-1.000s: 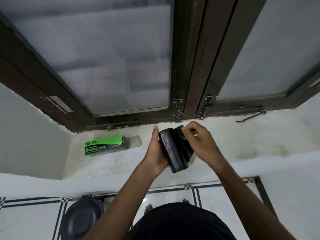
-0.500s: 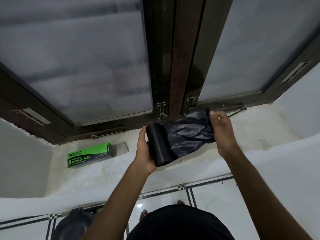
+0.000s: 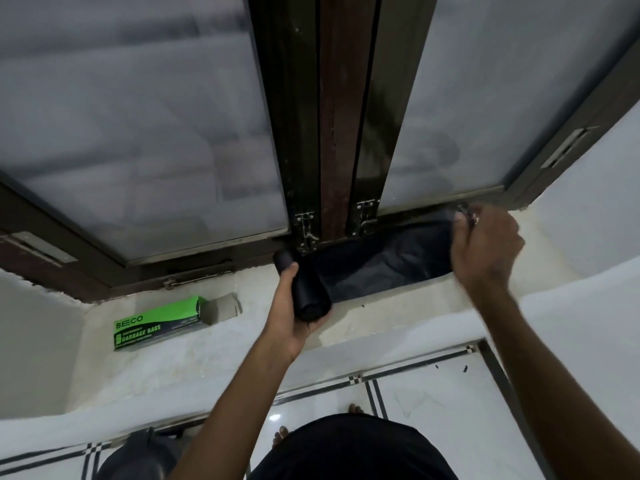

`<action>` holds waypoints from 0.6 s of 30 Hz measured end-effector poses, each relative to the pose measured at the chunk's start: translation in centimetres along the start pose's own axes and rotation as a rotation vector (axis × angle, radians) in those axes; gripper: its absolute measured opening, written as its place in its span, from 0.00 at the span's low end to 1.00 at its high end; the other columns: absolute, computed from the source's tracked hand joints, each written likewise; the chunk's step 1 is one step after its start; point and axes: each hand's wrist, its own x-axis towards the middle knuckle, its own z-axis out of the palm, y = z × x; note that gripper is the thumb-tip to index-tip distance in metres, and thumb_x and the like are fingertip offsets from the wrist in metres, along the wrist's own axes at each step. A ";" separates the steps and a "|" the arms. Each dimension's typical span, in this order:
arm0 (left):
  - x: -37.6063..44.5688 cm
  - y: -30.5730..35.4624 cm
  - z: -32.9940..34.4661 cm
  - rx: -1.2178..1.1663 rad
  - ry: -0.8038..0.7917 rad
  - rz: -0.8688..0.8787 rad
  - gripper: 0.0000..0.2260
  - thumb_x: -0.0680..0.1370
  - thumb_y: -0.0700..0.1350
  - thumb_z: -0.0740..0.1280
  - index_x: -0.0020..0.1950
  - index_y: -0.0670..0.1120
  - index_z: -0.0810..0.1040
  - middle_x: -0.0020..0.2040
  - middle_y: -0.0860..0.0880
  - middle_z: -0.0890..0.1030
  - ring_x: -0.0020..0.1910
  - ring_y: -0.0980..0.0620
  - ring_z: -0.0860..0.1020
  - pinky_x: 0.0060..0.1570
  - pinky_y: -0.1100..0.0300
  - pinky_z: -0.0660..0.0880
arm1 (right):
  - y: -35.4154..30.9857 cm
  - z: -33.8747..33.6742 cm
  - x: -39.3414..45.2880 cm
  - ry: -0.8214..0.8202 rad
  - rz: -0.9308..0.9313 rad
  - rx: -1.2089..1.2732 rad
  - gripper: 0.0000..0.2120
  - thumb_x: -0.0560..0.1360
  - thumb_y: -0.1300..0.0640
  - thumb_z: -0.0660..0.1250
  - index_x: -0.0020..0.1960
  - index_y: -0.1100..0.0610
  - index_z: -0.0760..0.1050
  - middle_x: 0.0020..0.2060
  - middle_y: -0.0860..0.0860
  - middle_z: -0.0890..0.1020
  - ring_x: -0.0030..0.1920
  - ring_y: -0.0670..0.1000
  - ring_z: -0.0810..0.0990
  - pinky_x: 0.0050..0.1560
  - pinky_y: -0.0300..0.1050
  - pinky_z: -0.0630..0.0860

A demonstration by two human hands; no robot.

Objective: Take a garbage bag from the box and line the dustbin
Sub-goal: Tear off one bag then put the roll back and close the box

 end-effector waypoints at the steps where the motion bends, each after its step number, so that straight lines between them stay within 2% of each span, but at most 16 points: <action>1: -0.2 -0.2 0.3 0.011 -0.011 0.001 0.13 0.79 0.55 0.66 0.59 0.49 0.79 0.52 0.44 0.84 0.53 0.45 0.81 0.49 0.49 0.79 | -1.5 -0.1 -1.3 0.030 -0.125 0.062 0.15 0.81 0.51 0.58 0.62 0.58 0.73 0.56 0.59 0.78 0.59 0.62 0.74 0.58 0.56 0.68; 3: -0.4 -0.6 0.7 0.082 -0.040 0.008 0.12 0.79 0.54 0.66 0.59 0.49 0.78 0.53 0.44 0.84 0.54 0.45 0.81 0.52 0.49 0.79 | -4.3 0.4 -3.9 -0.069 -0.348 0.279 0.13 0.82 0.55 0.58 0.62 0.58 0.74 0.55 0.55 0.78 0.56 0.54 0.74 0.57 0.51 0.69; 5: -0.7 -0.9 0.9 0.159 -0.072 0.012 0.11 0.79 0.52 0.66 0.58 0.49 0.79 0.52 0.45 0.85 0.53 0.46 0.82 0.53 0.50 0.79 | -6.6 1.5 -5.9 -0.265 -0.457 0.442 0.12 0.83 0.57 0.57 0.63 0.57 0.75 0.54 0.52 0.79 0.54 0.49 0.75 0.55 0.44 0.72; 7: -1.0 -1.0 0.7 0.193 -0.129 0.014 0.13 0.78 0.51 0.67 0.61 0.48 0.78 0.50 0.45 0.86 0.53 0.45 0.82 0.54 0.49 0.79 | -8.0 3.0 -6.7 -0.402 -0.468 0.539 0.12 0.83 0.56 0.57 0.63 0.55 0.75 0.55 0.50 0.79 0.56 0.48 0.76 0.55 0.42 0.73; 9: -1.2 -1.0 0.3 0.229 -0.192 0.026 0.17 0.76 0.51 0.67 0.64 0.48 0.77 0.51 0.46 0.86 0.55 0.45 0.82 0.57 0.48 0.78 | -8.4 4.1 -6.8 -0.553 -0.395 0.616 0.12 0.83 0.53 0.57 0.63 0.51 0.75 0.56 0.47 0.80 0.57 0.46 0.77 0.57 0.40 0.74; 11: -1.5 -1.1 -0.1 0.248 -0.229 0.026 0.21 0.73 0.53 0.68 0.64 0.49 0.78 0.53 0.47 0.86 0.57 0.45 0.81 0.60 0.47 0.77 | -8.2 4.6 -6.6 -0.692 -0.348 0.670 0.12 0.83 0.49 0.57 0.60 0.49 0.77 0.53 0.44 0.82 0.55 0.42 0.79 0.54 0.37 0.74; 13: -1.7 -1.2 -0.5 0.224 -0.217 0.035 0.22 0.72 0.56 0.68 0.64 0.49 0.79 0.55 0.46 0.85 0.58 0.44 0.81 0.60 0.46 0.77 | -7.8 5.2 -6.6 -0.731 -0.377 0.669 0.14 0.83 0.47 0.58 0.47 0.53 0.77 0.41 0.44 0.81 0.43 0.41 0.79 0.45 0.42 0.74; 15: -1.6 -1.3 -0.8 0.177 -0.167 0.032 0.26 0.72 0.61 0.67 0.65 0.48 0.79 0.58 0.44 0.85 0.61 0.42 0.80 0.61 0.46 0.77 | -7.3 5.4 -6.5 -0.712 -0.412 0.648 0.21 0.81 0.46 0.61 0.34 0.57 0.68 0.28 0.45 0.69 0.31 0.43 0.69 0.35 0.46 0.66; 16: -1.5 -1.2 -1.0 0.151 -0.148 0.022 0.28 0.72 0.64 0.66 0.65 0.48 0.80 0.60 0.43 0.84 0.63 0.41 0.79 0.62 0.45 0.76 | -7.0 5.3 -6.3 -0.697 -0.424 0.628 0.24 0.80 0.46 0.63 0.31 0.58 0.64 0.26 0.46 0.65 0.29 0.43 0.65 0.33 0.45 0.63; 18: -1.2 -1.1 -1.2 0.102 -0.123 -0.007 0.31 0.73 0.68 0.63 0.65 0.46 0.80 0.61 0.41 0.83 0.62 0.40 0.80 0.62 0.45 0.76 | -6.1 5.1 -5.8 -0.667 -0.450 0.585 0.25 0.78 0.45 0.66 0.30 0.58 0.64 0.25 0.47 0.63 0.28 0.43 0.64 0.31 0.44 0.61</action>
